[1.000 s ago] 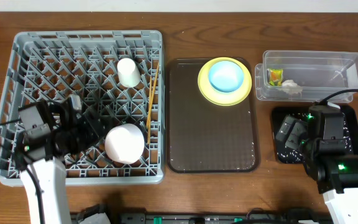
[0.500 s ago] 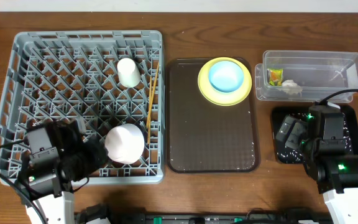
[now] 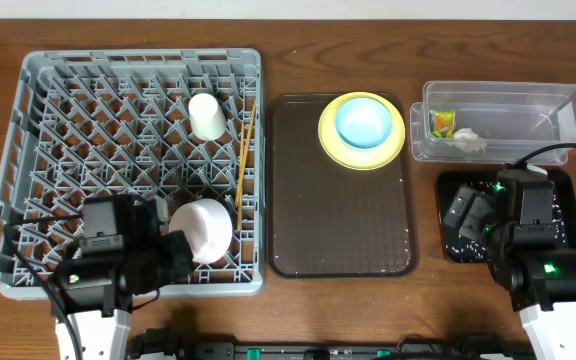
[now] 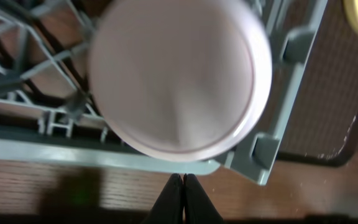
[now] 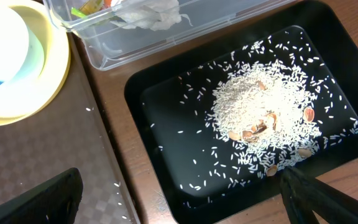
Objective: Sort waste into correct bins and load items into the dishwasher rack
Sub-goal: 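Open the left gripper to release the bowl standing in the rack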
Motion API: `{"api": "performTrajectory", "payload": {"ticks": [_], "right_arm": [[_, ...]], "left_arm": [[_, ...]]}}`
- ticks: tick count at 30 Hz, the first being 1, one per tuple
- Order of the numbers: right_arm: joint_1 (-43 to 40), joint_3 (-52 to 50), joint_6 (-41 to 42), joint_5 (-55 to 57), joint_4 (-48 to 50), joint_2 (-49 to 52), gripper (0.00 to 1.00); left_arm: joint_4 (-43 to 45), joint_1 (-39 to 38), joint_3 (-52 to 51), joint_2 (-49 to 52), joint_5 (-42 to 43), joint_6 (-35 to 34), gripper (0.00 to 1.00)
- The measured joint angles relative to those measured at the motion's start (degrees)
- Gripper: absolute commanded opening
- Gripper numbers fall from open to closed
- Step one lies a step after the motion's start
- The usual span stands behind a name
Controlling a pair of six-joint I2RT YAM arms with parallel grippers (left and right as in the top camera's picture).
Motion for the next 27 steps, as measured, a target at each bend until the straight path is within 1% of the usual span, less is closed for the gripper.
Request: {"api": "performTrajectory", "payload": {"ticks": [6, 9, 15, 19, 22, 27], "right_arm": [[0.0, 0.0, 0.0, 0.0, 0.0, 0.0, 0.99], [0.0, 0.0, 0.0, 0.0, 0.0, 0.0, 0.99], [0.0, 0.0, 0.0, 0.0, 0.0, 0.0, 0.99], [0.0, 0.0, 0.0, 0.0, 0.0, 0.0, 0.99], [0.0, 0.0, 0.0, 0.0, 0.0, 0.0, 0.99], [0.0, 0.0, 0.0, 0.0, 0.0, 0.0, 0.99]], "left_arm": [[2.1, -5.6, -2.7, 0.0, -1.7, -3.5, 0.07], [2.9, -7.2, -3.0, 0.4, -2.7, -4.6, 0.07], [4.5, -9.0, -3.0, 3.1, -4.3, -5.8, 0.09], [6.8, -10.2, -3.0, 5.8, -4.3, -6.2, 0.13], [8.8, -10.9, -3.1, 8.4, -4.3, -6.6, 0.13], [10.1, -11.1, -3.1, 8.2, -4.4, -6.9, 0.15]]}}
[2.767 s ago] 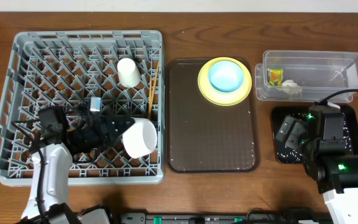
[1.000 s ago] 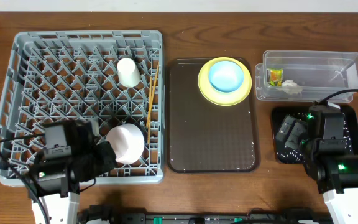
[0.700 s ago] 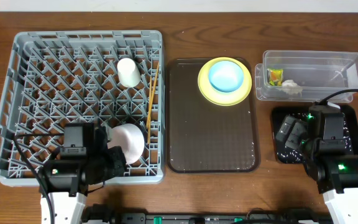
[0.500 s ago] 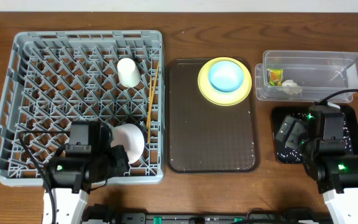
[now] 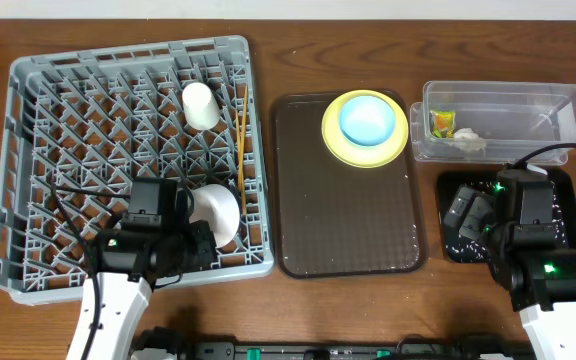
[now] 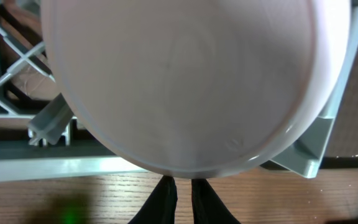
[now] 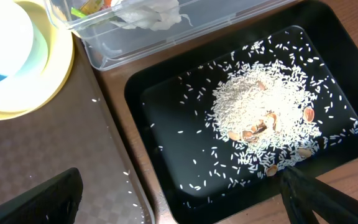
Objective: Sort waste into correct bins and load items into the dishwasher rack
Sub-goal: 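Open the left gripper to release the bowl standing in the rack, then withdraw the left gripper from the rack toward the front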
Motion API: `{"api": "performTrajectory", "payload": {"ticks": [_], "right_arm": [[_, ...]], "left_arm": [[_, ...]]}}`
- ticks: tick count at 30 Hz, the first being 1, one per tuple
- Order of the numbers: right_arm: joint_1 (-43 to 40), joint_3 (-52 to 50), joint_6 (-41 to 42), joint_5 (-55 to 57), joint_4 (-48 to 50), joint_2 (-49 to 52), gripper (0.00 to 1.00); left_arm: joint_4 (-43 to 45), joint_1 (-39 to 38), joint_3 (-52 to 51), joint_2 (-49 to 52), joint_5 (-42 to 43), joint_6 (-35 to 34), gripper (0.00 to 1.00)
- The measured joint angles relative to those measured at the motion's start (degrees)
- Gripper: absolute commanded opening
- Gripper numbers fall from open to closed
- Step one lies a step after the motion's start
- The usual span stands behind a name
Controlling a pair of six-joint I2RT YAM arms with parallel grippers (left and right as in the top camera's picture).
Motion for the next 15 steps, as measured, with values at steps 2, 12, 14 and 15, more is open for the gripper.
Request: {"api": "performTrajectory", "payload": {"ticks": [2, 12, 14, 15], "right_arm": [[0.0, 0.0, 0.0, 0.0, 0.0, 0.0, 0.99], [0.0, 0.0, 0.0, 0.0, 0.0, 0.0, 0.99], [0.0, 0.0, 0.0, 0.0, 0.0, 0.0, 0.99], [0.0, 0.0, 0.0, 0.0, 0.0, 0.0, 0.99]], "left_arm": [[0.4, 0.0, 0.0, -1.7, -0.1, -0.3, 0.17], [5.3, -0.8, 1.3, -10.6, 1.5, -1.7, 0.34], [7.0, -2.3, 1.3, -10.8, 1.6, -1.7, 0.34], [7.9, -3.3, 1.3, -10.6, 1.7, -1.7, 0.34]]}}
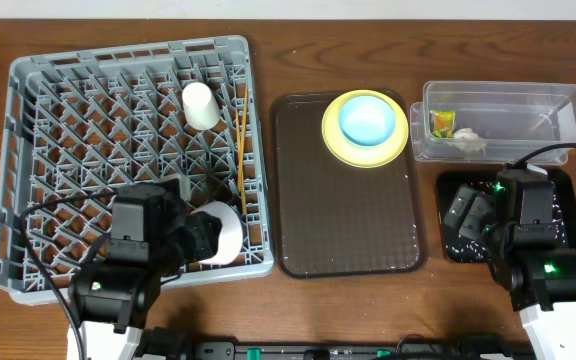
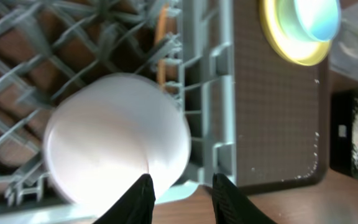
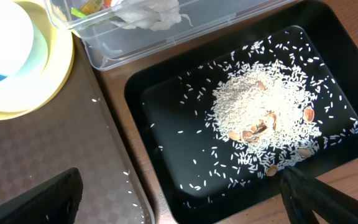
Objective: Sort waste into correct bins and load items into the dishwasher rack
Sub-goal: 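Withdraw the left gripper from the rack toward the front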
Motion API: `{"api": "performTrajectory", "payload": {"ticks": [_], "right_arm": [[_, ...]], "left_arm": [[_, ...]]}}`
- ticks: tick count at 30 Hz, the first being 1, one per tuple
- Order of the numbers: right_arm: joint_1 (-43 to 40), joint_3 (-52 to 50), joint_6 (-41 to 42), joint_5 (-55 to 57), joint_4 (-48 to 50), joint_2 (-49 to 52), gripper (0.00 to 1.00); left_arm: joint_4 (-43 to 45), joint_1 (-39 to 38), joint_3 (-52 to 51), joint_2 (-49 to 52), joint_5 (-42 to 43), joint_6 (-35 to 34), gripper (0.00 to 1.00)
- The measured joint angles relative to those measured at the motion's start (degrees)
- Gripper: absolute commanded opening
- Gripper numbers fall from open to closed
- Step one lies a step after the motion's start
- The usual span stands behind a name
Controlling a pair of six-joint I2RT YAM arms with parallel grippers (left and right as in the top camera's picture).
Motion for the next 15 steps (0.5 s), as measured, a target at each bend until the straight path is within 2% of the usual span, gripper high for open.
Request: {"api": "performTrajectory", "payload": {"ticks": [9, 11, 15], "right_arm": [[0.0, 0.0, 0.0, 0.0, 0.0, 0.0, 0.99], [0.0, 0.0, 0.0, 0.0, 0.0, 0.0, 0.99], [0.0, 0.0, 0.0, 0.0, 0.0, 0.0, 0.99]], "left_arm": [[6.1, -14.0, 0.0, 5.5, -5.1, 0.0, 0.30], [6.9, -17.7, 0.0, 8.1, -8.7, -0.6, 0.29], [7.8, -22.4, 0.0, 13.2, -19.4, -2.1, 0.20]]}}
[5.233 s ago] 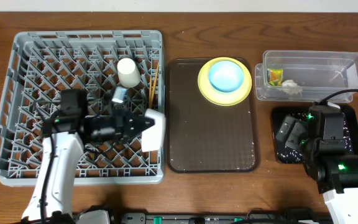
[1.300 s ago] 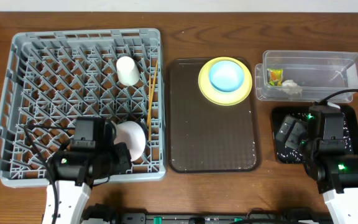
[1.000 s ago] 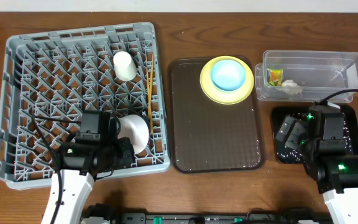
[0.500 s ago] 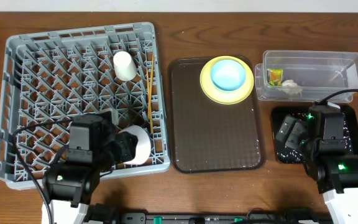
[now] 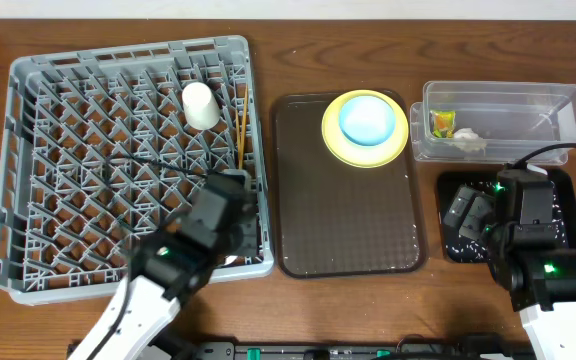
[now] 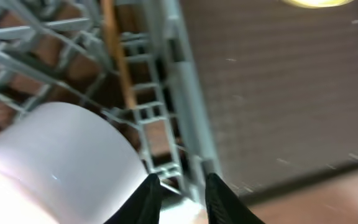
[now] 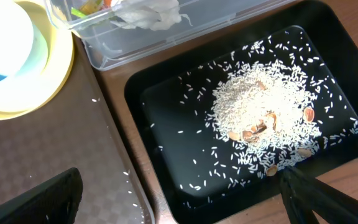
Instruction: Sort waste into correct bins and load items into the dishwasher rack
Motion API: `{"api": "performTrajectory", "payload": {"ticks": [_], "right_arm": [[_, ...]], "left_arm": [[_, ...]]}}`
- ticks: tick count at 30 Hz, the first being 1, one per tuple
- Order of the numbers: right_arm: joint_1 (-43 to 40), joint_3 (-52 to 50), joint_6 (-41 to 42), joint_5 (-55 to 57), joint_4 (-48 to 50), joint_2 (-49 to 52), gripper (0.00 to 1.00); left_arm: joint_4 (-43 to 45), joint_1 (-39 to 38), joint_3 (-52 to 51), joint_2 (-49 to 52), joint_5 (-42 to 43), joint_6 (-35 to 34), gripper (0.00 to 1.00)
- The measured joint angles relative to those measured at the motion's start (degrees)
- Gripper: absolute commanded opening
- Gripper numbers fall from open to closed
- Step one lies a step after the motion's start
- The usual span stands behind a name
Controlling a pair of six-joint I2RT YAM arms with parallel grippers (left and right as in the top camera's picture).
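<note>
In the left wrist view a white bowl (image 6: 55, 162) lies in the grey dishwasher rack (image 5: 28, 150), near its front right corner. My left gripper (image 6: 181, 194) is open just right of the bowl, over the rack's right wall, with nothing between its fingers. In the overhead view the left arm hides most of the bowl. A white cup (image 5: 200, 105) and chopsticks (image 5: 240, 140) also sit in the rack. My right gripper (image 7: 182, 205) is wide open above the black bin (image 7: 241, 118) of rice and shells.
A brown tray (image 5: 348, 200) lies between rack and bins. On its far end a yellow plate (image 5: 393, 140) carries a blue bowl (image 5: 365, 118). A clear bin (image 5: 503, 120) with wrappers and crumpled paper stands behind the black bin.
My left arm has moved right to the rack's right wall. The bowl, then straight ahead of the open fingers, now lies to their left. The right arm has not moved.
At first my left gripper was shut at the rack's front edge below the bowl. Then the rack and tray stood slightly shifted and the fingers were a little apart. Then the gripper was open above the bowl, and now it is beside it. The right arm stayed still.
</note>
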Motion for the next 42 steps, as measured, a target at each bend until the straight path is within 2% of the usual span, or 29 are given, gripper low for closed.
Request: {"api": "performTrajectory", "payload": {"ticks": [4, 7, 14, 21, 28, 31, 33, 34, 36, 42], "right_arm": [[0.0, 0.0, 0.0, 0.0, 0.0, 0.0, 0.99], [0.0, 0.0, 0.0, 0.0, 0.0, 0.0, 0.99], [0.0, 0.0, 0.0, 0.0, 0.0, 0.0, 0.99], [0.0, 0.0, 0.0, 0.0, 0.0, 0.0, 0.99], [0.0, 0.0, 0.0, 0.0, 0.0, 0.0, 0.99], [0.0, 0.0, 0.0, 0.0, 0.0, 0.0, 0.99], [0.0, 0.0, 0.0, 0.0, 0.0, 0.0, 0.99], [0.0, 0.0, 0.0, 0.0, 0.0, 0.0, 0.99], [0.0, 0.0, 0.0, 0.0, 0.0, 0.0, 0.99], [0.0, 0.0, 0.0, 0.0, 0.0, 0.0, 0.99]], "left_arm": [[-0.1, -0.9, 0.0, 1.9, -8.8, -2.3, 0.14], [-0.3, -0.9, 0.0, 0.9, -12.3, -3.8, 0.11], [-5.6, -0.9, 0.1, -3.4, -16.4, -6.7, 0.10], [-12.1, -0.9, 0.1, -1.1, -20.1, -9.5, 0.10], [-7.5, -0.8, 0.2, 2.0, -14.8, -9.4, 0.10], [-3.9, -1.0, 0.2, 2.2, -9.5, -7.7, 0.16], [-3.6, -1.0, 0.2, 2.0, -7.7, -6.8, 0.17], [-3.6, -1.0, 0.2, 1.7, -7.5, -6.6, 0.17], [-3.6, -1.0, 0.2, 0.5, -7.6, -6.3, 0.24], [-1.3, -1.0, 1.7, -5.4, -6.4, -6.3, 0.26]]}}
